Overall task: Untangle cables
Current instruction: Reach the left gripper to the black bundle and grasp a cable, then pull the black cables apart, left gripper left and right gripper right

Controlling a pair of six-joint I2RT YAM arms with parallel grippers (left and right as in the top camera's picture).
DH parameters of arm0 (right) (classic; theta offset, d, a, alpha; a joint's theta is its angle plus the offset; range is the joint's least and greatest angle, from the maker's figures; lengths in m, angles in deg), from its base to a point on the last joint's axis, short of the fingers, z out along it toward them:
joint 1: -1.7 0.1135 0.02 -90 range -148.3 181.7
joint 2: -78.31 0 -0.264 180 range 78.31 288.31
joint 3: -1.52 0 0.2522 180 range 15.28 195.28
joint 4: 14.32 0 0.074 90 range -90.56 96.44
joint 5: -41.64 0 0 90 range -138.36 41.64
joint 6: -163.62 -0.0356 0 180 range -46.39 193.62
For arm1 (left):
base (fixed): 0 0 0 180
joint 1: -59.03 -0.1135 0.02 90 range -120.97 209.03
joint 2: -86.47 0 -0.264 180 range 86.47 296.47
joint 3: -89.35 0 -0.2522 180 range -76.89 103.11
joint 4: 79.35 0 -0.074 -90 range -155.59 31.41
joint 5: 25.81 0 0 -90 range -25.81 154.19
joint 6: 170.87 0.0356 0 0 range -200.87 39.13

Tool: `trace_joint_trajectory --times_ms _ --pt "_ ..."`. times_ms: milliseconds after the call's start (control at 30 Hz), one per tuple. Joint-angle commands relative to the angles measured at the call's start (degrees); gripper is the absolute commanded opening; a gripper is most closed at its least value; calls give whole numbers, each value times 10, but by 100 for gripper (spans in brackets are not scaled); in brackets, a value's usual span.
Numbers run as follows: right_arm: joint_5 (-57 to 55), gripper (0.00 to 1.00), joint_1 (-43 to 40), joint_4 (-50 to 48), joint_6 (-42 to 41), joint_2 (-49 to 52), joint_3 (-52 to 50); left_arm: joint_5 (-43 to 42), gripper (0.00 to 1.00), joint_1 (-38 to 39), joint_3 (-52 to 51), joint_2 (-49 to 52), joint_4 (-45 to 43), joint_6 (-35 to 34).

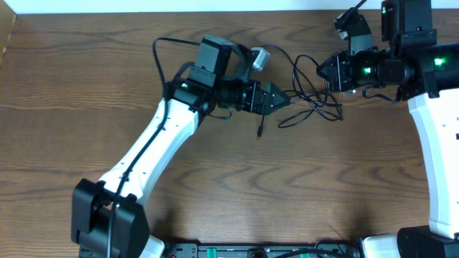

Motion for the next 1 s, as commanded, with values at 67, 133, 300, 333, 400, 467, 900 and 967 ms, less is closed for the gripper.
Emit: trace_joint_trajectory --times_ms 67,133,300,333,400,467,900,967 --pt "15 1 0 0 7 -1 5 -12 85 27 -3 23 1 55" --pt "15 1 0 0 7 -1 5 16 86 38 -3 29 2 82" --pt "15 1 0 -1 7 -1 5 110 85 71 -3 31 1 131" --pt "15 1 0 -2 7 -1 5 129 85 78 -3 31 1 136" --pt "15 1 0 -3 7 -1 5 174 85 91 -3 31 1 139" --pt "15 1 0 -3 7 -1 5 225 85 103 -3 31 1 139" --pt "-122 1 -1 0 -30 -1 5 348 7 63 -2 -30 70 118" --pt "-178 1 -2 1 -53 -1 5 348 7 35 -2 -62 90 118"
